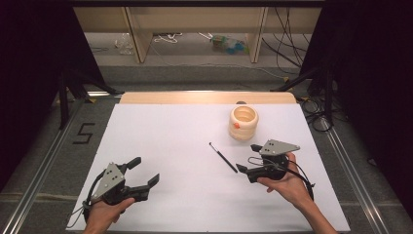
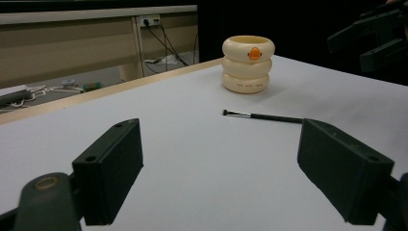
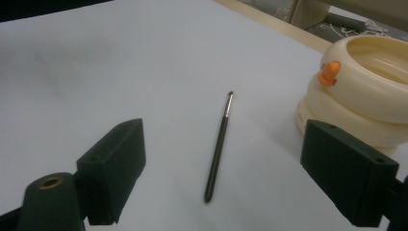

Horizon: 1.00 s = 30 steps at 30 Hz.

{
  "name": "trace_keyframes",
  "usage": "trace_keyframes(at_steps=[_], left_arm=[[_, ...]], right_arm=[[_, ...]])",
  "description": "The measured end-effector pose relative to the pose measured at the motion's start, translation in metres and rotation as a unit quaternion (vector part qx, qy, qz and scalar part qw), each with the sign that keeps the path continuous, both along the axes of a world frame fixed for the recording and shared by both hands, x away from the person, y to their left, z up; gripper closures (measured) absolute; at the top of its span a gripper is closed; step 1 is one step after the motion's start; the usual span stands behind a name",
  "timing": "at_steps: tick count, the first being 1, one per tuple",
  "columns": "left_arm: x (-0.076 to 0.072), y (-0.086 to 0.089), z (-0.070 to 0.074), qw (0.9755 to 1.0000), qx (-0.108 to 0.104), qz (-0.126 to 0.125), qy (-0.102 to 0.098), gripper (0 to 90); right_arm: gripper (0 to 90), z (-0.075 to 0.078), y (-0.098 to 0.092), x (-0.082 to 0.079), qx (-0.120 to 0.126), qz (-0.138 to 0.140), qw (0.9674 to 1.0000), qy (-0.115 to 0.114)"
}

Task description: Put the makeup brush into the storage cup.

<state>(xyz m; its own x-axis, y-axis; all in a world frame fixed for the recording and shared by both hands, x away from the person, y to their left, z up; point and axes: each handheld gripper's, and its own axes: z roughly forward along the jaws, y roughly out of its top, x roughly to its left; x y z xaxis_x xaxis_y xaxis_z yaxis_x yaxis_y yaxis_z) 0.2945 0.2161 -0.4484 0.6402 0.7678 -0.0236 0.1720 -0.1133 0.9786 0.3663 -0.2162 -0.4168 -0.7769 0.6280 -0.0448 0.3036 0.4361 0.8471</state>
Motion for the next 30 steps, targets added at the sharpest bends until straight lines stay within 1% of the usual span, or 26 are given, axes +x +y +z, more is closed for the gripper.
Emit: trace_keyframes(at_steps=[2,3,4,5,6,7,8,11,13,16,18,20,22,23,25,26,27,30], left_arm=[[-0.001,0.0,0.001,1.0,0.004,0.003,0.0,16.0],[0.0,0.001,0.001,1.0,0.004,0.003,-0.001,16.0],[-0.001,0.001,0.001,1.0,0.005,0.003,-0.002,16.0],[-0.001,0.001,0.001,1.0,0.005,0.003,-0.002,16.0],[-0.001,0.001,0.001,1.0,0.005,0.003,-0.002,16.0],[0.0,0.001,0.001,1.0,0.005,0.003,-0.002,16.0],[0.0,0.001,0.001,1.0,0.005,0.003,-0.002,16.0],[0.0,0.001,0.001,1.0,0.005,0.003,-0.003,16.0],[0.0,0.001,0.001,1.0,0.005,0.002,-0.003,16.0],[0.0,0.001,0.002,1.0,0.004,0.002,-0.003,16.0],[0.0,0.001,0.001,1.0,0.004,0.002,-0.003,16.0],[0.0,0.001,0.002,1.0,0.004,0.002,-0.003,16.0],[0.0,0.001,0.002,1.0,0.004,0.002,-0.004,16.0],[-0.001,0.001,0.002,1.0,0.004,0.002,-0.004,16.0],[0.0,0.001,0.002,1.0,0.004,0.002,-0.004,16.0],[-0.001,0.001,0.002,1.0,0.004,0.002,-0.004,16.0],[-0.001,0.001,0.002,1.0,0.004,0.002,-0.004,16.0],[-0.001,0.001,0.002,1.0,0.004,0.002,-0.004,16.0]], right_arm=[[17.4,0.0,0.001,0.002,-0.003,0.002,1.0,0.001],[17.5,0.001,0.004,0.005,-0.009,0.002,0.9999,0.008],[17.5,0.001,0.006,0.007,-0.011,0.001,0.9999,0.009],[17.7,0.001,0.008,0.009,-0.012,0.003,0.9999,0.009],[18.0,0.001,0.009,0.01,-0.019,0.005,0.9997,0.011],[18.0,0.001,0.009,0.01,-0.019,0.005,0.9997,0.011],[18.1,0.001,0.012,0.013,-0.027,0.009,0.9994,0.019],[18.2,0.0,0.015,0.016,-0.032,0.013,0.9992,0.022],[18.5,-0.001,0.018,0.019,-0.039,0.015,0.9987,0.027],[18.8,0.0,0.022,0.024,-0.043,0.013,0.9985,0.032],[18.7,-0.001,0.022,0.026,-0.046,0.016,0.9982,0.036],[18.8,-0.002,0.024,0.027,-0.052,0.012,0.9978,0.04],[18.9,-0.002,0.025,0.028,-0.053,0.011,0.9977,0.04],[19.1,-0.003,0.026,0.029,-0.054,0.017,0.9976,0.039],[19.1,-0.004,0.027,0.03,-0.059,0.015,0.9971,0.045],[19.1,-0.005,0.027,0.031,-0.06,0.017,0.9971,0.043],[19.2,-0.005,0.028,0.031,-0.061,0.016,0.9968,0.049],[19.3,-0.005,0.029,0.033,-0.064,0.018,0.9966,0.05]])
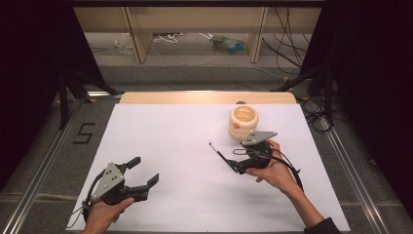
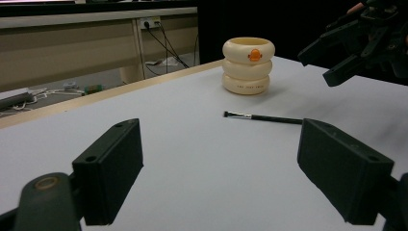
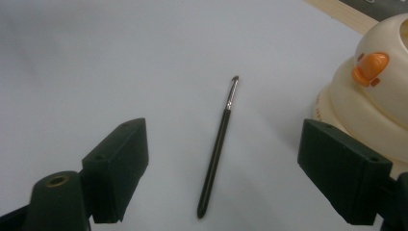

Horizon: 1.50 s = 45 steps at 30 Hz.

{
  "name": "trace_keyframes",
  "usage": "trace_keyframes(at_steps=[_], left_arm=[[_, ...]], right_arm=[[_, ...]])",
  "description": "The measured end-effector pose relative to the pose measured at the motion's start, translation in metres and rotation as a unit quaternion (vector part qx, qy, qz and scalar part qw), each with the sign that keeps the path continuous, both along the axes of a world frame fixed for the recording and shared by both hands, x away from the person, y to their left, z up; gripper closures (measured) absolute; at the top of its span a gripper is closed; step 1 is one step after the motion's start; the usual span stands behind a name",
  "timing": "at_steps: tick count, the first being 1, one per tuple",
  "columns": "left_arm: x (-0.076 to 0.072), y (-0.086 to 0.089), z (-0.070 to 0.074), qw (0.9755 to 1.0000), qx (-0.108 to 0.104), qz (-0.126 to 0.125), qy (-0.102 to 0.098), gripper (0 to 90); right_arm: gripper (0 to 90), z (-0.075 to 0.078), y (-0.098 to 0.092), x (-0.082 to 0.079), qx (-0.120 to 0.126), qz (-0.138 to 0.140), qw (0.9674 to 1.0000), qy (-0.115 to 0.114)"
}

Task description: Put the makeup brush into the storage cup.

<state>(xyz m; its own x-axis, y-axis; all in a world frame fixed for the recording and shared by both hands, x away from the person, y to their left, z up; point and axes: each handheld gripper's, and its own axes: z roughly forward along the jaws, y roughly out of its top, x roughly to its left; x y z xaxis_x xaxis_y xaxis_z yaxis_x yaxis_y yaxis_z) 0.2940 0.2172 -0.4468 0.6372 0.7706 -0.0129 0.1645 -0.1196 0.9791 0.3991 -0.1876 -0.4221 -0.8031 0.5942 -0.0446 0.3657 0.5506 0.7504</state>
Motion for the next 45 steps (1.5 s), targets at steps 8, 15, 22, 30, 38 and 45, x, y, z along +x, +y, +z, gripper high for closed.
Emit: trace_keyframes(at_steps=[8,15,22,30,38,45], left_arm=[[0.0,0.0,0.0,1.0,0.0,0.0,0.0,16.0],[0.0,0.0,0.0,1.0,0.0,0.0,0.0,16.0],[0.0,0.0,0.0,1.0,0.001,0.0,0.0,16.0],[0.0,0.0,0.0,1.0,-0.001,0.0,-0.001,16.0],[0.0,0.0,-0.001,1.0,-0.001,0.0,-0.001,16.0],[0.0,0.0,-0.001,1.0,-0.001,0.0,-0.001,16.0]], right_arm=[[20.5,0.0,0.007,0.005,-0.005,-0.005,1.0,-0.005],[20.7,-0.001,0.013,0.012,-0.015,-0.002,0.9999,-0.004],[21.5,-0.003,0.016,0.017,-0.029,0.0,0.9995,0.014],[22.3,-0.005,0.02,0.021,-0.041,-0.001,0.9989,0.023],[23.8,-0.009,0.026,0.026,-0.052,0.003,0.9983,0.025],[24.7,-0.009,0.027,0.03,-0.066,0.002,0.9967,0.047]])
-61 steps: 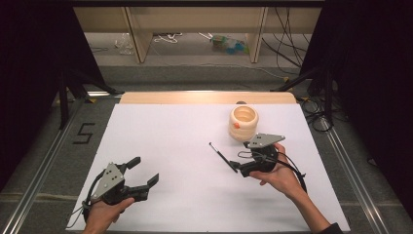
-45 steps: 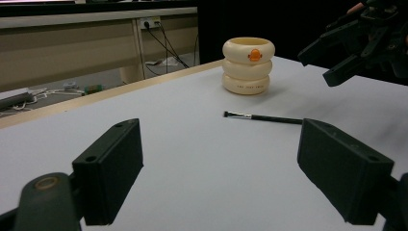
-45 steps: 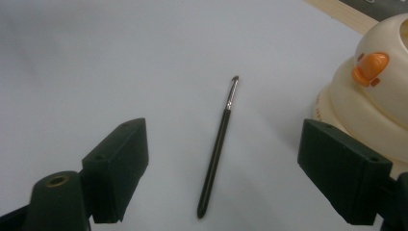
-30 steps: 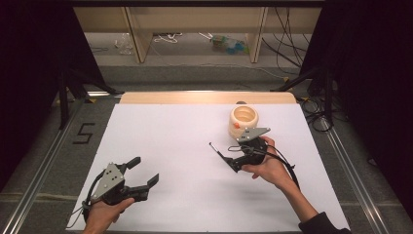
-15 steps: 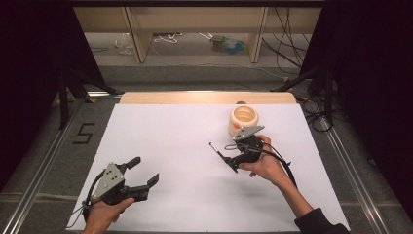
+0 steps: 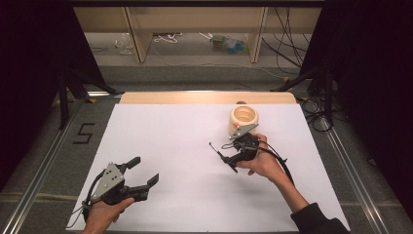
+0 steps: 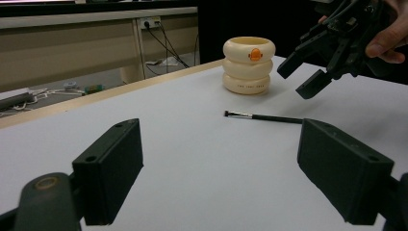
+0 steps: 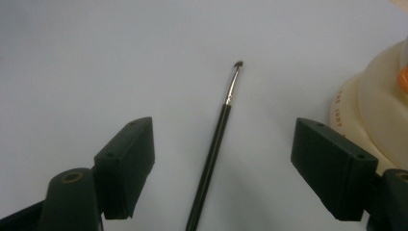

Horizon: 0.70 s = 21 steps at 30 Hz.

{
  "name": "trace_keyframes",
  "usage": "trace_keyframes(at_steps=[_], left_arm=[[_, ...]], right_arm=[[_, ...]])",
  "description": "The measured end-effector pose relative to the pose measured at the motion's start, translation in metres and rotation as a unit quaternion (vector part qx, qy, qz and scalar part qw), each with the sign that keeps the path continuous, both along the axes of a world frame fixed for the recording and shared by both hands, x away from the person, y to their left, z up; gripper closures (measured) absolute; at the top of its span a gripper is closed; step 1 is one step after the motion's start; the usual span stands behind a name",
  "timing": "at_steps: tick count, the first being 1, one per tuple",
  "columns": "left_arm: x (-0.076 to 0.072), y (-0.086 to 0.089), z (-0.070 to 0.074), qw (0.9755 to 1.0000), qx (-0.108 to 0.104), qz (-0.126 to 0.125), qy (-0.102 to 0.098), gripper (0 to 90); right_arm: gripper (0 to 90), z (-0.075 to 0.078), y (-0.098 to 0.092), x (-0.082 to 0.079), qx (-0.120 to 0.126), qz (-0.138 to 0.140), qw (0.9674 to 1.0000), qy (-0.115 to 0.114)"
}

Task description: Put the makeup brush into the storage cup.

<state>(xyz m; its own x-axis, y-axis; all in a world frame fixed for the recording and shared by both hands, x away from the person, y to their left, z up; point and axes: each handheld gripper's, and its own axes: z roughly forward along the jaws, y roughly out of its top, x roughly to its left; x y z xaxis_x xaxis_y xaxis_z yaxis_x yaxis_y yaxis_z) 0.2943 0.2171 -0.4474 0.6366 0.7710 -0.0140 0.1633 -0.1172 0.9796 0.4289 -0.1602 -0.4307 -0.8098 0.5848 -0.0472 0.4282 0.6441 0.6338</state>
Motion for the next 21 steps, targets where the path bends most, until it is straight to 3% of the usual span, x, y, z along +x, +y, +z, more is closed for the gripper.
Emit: trace_keyframes(at_steps=[19,21], left_arm=[[0.0,0.001,0.0,1.0,0.002,0.0,-0.001,16.0],[0.0,0.001,0.0,1.0,0.001,0.001,0.0,16.0]], right_arm=[[26.7,-0.002,0.011,0.011,-0.039,0.006,0.9992,0.01],[27.3,-0.002,0.012,0.013,-0.044,0.009,0.9988,0.019]])
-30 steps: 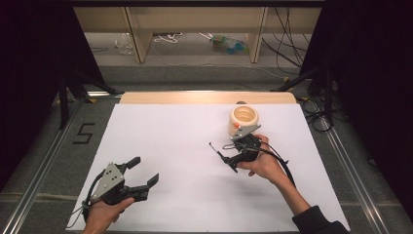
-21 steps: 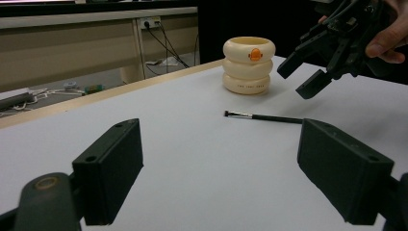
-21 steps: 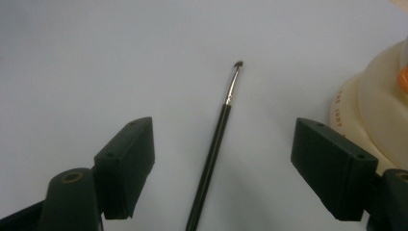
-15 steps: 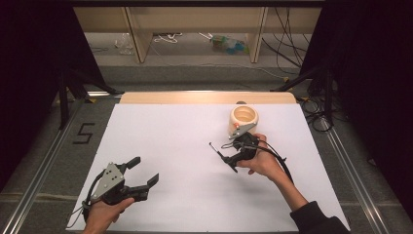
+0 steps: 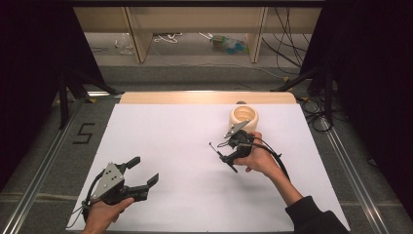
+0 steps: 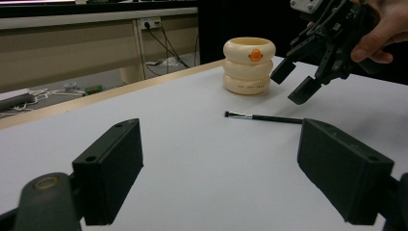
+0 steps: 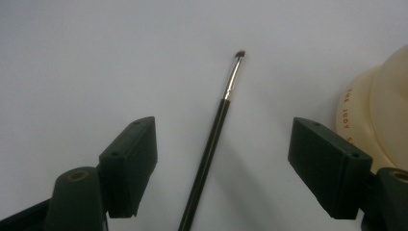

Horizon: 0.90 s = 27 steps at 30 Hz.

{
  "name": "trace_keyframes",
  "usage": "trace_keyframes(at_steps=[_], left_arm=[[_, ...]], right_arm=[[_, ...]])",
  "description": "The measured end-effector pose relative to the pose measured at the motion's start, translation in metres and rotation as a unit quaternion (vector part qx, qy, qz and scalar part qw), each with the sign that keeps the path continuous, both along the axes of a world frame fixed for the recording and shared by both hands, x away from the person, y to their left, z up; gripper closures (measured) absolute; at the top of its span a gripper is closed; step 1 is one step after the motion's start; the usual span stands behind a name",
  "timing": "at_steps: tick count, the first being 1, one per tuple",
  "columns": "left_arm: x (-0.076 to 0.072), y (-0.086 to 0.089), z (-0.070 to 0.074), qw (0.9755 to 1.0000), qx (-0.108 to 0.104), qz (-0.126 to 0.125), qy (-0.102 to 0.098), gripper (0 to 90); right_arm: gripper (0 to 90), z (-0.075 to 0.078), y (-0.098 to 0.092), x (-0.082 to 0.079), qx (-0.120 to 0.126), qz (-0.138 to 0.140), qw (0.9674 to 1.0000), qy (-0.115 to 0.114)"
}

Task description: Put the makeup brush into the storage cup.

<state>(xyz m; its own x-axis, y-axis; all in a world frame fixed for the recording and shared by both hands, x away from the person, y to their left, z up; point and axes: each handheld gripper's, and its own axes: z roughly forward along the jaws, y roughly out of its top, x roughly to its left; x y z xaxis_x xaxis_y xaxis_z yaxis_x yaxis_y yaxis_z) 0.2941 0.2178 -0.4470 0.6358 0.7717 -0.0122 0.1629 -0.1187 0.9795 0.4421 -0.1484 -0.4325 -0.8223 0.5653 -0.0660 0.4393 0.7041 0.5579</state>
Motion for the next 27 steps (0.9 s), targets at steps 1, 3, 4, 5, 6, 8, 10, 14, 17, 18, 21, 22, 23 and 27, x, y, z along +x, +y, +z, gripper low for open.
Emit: trace_keyframes(at_steps=[1,3,4,5,6,8,10,14,17,18,21,22,23,27], left_arm=[[0.0,0.0,0.0,1.0,-0.002,0.0,0.0,16.0],[0.0,0.0,0.0,1.0,0.001,-0.001,0.0,16.0],[0.0,0.0,0.0,1.0,0.001,-0.001,0.0,16.0],[0.0,0.0,0.0,1.0,0.001,-0.001,0.0,16.0],[0.0,0.0,0.0,1.0,0.002,-0.001,0.0,16.0],[0.0,0.0,0.0,1.0,0.002,0.0,0.001,16.0],[0.0,0.0,0.0,1.0,-0.001,0.002,0.002,16.0],[0.0,0.0,0.0,1.0,0.002,0.0,0.0,16.0],[0.0,0.0,0.0,1.0,-0.001,0.001,0.001,16.0],[0.0,0.0,0.0,1.0,-0.002,0.002,0.001,16.0],[0.0,0.0,0.0,1.0,-0.001,0.001,0.0,16.0],[0.0,0.0,0.0,1.0,-0.001,0.001,0.0,16.0],[0.0,0.0,0.0,1.0,-0.001,0.001,0.0,16.0],[0.0,0.0,0.0,1.0,-0.006,0.002,0.003,16.0]], right_arm=[[27.3,0.0,0.0,0.0,0.0,0.0,1.0,0.0],[27.9,0.0,0.001,0.002,-0.004,0.009,0.9999,0.004],[27.9,0.001,0.002,0.003,-0.008,0.007,0.9999,0.009],[27.9,0.001,0.003,0.003,-0.011,0.005,0.9999,0.008],[27.9,0.001,0.003,0.005,-0.01,0.01,0.9999,0.01],[28.2,0.001,0.003,0.005,-0.013,0.009,0.9999,0.004],[28.6,0.003,0.004,0.006,-0.016,0.006,0.9998,0.014],[29.2,0.001,0.006,0.01,-0.027,0.009,0.9994,0.018],[29.3,0.001,0.006,0.011,-0.029,0.011,0.9993,0.021],[29.6,0.001,0.007,0.011,-0.033,0.012,0.9991,0.023],[29.9,0.0,0.008,0.013,-0.038,0.012,0.9988,0.029],[30.0,0.0,0.008,0.013,-0.042,0.012,0.9986,0.03],[30.0,0.0,0.009,0.014,-0.044,0.013,0.9984,0.033],[30.0,0.0,0.011,0.015,-0.051,0.016,0.998,0.034]])
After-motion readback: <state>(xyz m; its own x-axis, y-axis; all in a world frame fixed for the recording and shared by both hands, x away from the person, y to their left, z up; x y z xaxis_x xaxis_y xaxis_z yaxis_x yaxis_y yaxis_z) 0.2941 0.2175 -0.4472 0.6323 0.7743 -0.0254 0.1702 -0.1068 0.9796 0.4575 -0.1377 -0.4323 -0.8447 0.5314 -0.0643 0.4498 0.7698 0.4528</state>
